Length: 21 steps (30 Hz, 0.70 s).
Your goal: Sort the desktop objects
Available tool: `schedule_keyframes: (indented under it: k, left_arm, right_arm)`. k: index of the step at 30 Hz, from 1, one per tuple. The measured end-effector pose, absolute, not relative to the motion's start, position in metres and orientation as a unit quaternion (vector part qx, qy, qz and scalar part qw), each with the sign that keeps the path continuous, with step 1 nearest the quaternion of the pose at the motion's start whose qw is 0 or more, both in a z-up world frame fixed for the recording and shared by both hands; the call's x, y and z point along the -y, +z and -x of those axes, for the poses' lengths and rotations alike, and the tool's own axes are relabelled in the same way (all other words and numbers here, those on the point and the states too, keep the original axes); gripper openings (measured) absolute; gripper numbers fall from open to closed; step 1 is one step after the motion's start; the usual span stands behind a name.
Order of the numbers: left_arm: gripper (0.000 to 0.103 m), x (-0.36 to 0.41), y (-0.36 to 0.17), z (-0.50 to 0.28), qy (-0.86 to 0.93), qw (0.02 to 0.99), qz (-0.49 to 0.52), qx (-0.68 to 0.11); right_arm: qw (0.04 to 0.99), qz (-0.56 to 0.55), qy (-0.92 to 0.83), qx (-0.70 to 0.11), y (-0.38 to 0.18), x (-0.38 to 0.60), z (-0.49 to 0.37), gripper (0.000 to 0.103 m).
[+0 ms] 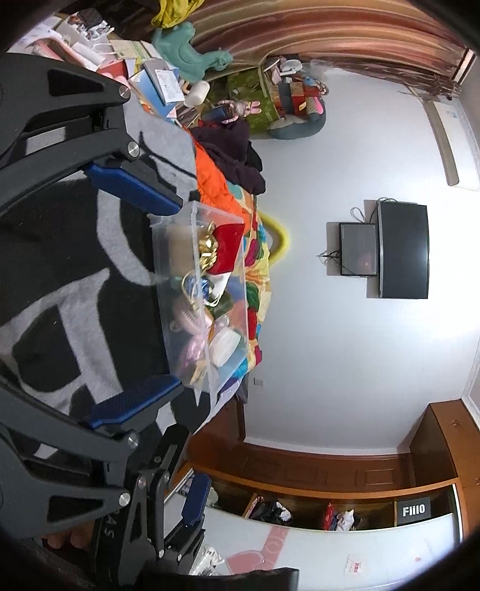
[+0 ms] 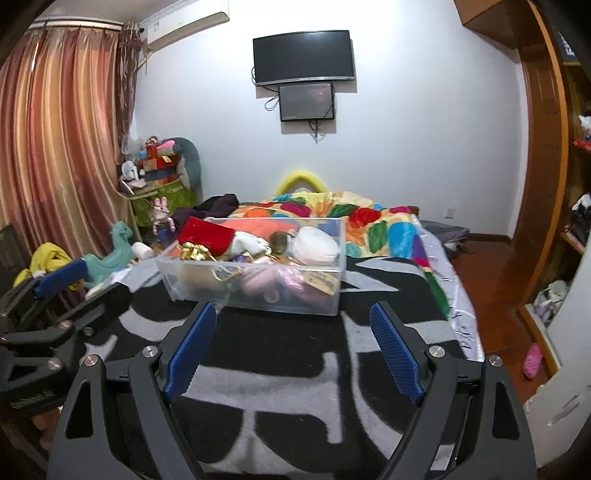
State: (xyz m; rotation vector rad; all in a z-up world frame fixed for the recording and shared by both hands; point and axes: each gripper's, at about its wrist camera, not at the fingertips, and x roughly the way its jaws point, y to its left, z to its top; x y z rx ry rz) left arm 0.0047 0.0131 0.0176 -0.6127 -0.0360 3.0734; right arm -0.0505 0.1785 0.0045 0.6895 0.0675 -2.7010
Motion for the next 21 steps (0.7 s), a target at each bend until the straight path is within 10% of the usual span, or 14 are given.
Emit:
schedule_keyframes:
  k: [21]
  left_arm:
    - [0.089,-0.012,0.005,-0.008,0.978,0.003,0.209,0.027]
  right_arm:
    - [0.164,-0.251,-0.952,-0.056,-0.014,-0.178,0.037,0.084]
